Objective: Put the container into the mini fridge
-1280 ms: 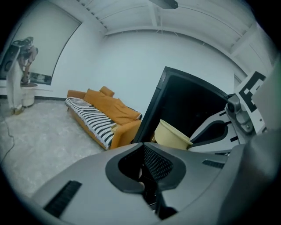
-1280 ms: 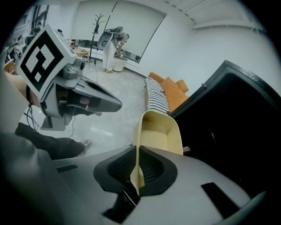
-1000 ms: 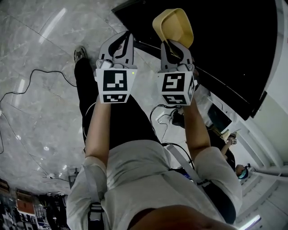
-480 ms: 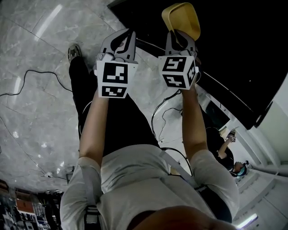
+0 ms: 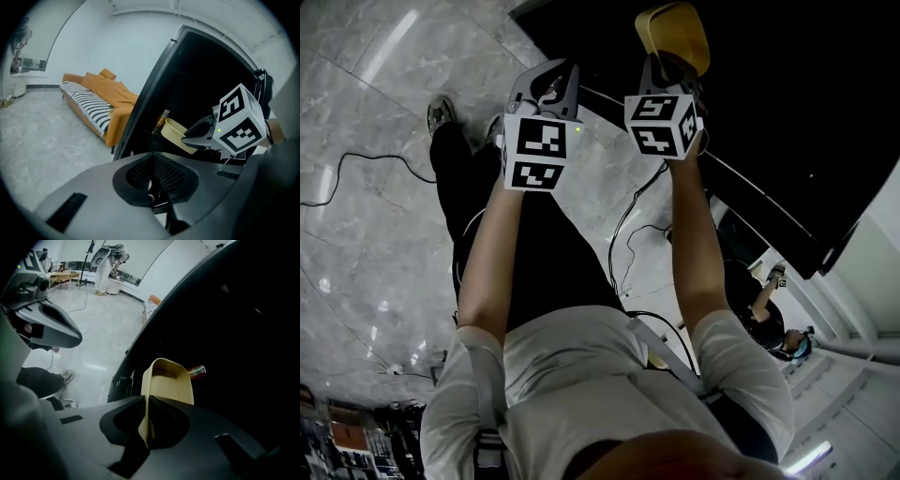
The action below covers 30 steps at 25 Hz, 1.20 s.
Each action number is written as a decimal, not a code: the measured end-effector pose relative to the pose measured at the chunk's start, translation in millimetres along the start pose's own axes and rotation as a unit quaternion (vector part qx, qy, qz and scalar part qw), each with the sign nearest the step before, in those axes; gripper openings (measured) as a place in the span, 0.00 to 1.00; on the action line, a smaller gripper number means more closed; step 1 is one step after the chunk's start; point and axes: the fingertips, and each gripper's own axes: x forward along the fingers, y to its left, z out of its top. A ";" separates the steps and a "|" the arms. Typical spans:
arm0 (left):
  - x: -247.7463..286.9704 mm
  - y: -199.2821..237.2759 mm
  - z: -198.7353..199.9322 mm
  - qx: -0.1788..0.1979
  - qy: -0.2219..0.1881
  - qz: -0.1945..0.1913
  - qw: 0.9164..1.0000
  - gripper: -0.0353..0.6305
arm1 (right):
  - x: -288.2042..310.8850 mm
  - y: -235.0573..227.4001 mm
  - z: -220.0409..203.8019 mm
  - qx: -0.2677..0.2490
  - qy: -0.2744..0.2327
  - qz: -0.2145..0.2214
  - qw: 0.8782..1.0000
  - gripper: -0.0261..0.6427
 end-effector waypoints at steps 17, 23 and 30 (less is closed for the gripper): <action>21.9 7.4 2.2 -0.026 0.015 0.012 0.999 0.07 | 36.4 -25.1 -2.0 -0.059 0.027 -0.005 0.998 0.12; 22.2 10.2 -3.3 -0.033 0.036 0.024 0.999 0.07 | 53.1 -31.7 -5.4 -0.051 0.039 0.005 0.998 0.12; -3.2 7.6 -7.0 -0.029 0.067 0.035 0.997 0.07 | 56.3 -32.1 -9.2 -0.053 0.044 0.001 0.998 0.12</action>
